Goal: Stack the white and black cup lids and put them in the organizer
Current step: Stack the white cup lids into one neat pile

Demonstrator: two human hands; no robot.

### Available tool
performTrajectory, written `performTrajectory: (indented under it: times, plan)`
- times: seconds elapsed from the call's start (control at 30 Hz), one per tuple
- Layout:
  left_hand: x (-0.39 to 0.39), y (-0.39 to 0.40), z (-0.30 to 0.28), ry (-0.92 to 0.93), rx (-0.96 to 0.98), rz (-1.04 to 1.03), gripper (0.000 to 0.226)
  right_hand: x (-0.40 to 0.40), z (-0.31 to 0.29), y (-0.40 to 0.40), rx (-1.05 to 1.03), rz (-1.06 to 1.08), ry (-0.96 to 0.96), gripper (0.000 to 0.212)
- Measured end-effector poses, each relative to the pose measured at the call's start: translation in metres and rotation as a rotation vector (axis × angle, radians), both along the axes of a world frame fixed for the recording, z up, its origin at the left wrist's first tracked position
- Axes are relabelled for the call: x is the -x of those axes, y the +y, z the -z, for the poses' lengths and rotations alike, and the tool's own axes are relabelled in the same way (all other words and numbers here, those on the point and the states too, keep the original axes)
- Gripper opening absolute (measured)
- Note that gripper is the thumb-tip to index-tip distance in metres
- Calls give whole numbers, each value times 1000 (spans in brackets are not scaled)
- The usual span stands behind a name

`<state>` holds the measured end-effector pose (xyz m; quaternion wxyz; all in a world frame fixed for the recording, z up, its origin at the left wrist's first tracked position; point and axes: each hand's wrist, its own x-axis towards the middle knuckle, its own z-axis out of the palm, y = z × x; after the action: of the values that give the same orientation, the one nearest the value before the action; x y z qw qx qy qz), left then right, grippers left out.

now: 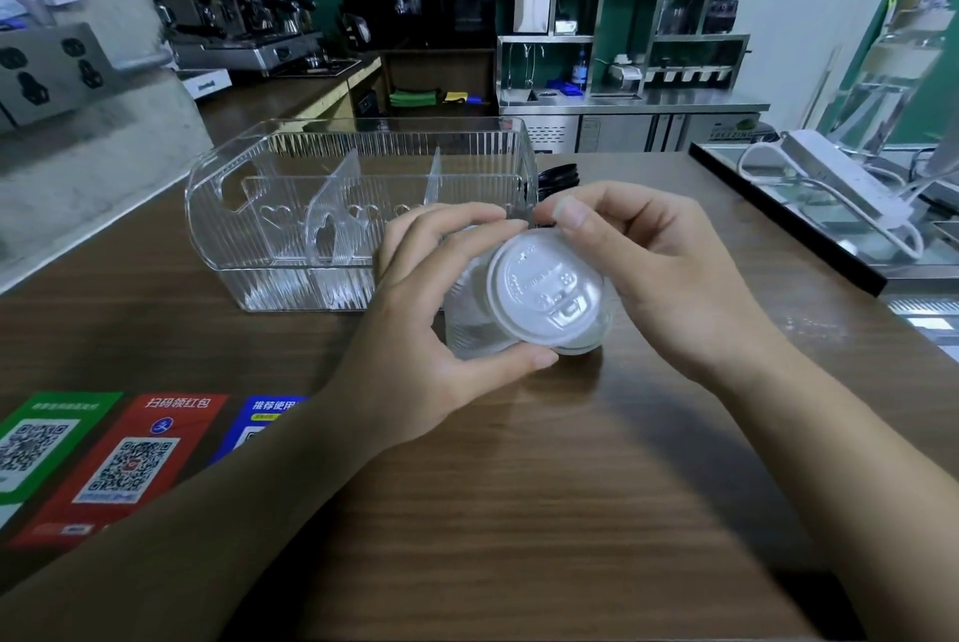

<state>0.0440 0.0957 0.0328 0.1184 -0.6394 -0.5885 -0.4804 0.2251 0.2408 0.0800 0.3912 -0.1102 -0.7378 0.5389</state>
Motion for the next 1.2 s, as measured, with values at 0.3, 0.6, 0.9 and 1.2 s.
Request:
performTrajectory:
  times: [0.3,0.6,0.9,1.2]
  plan:
    - [6,2,-1,-82,-84,-158,74,4,4,-19,-528,107,-61,72]
    - [10,4,3,-221,96,-50,105,7,10,-9,-492,219,-62,49]
    - [17,12,13,-411,274,73,99,11,15,-2,-431,229,-174,38]
    - [19,12,15,-476,320,222,103,8,11,-3,-497,114,-255,36]
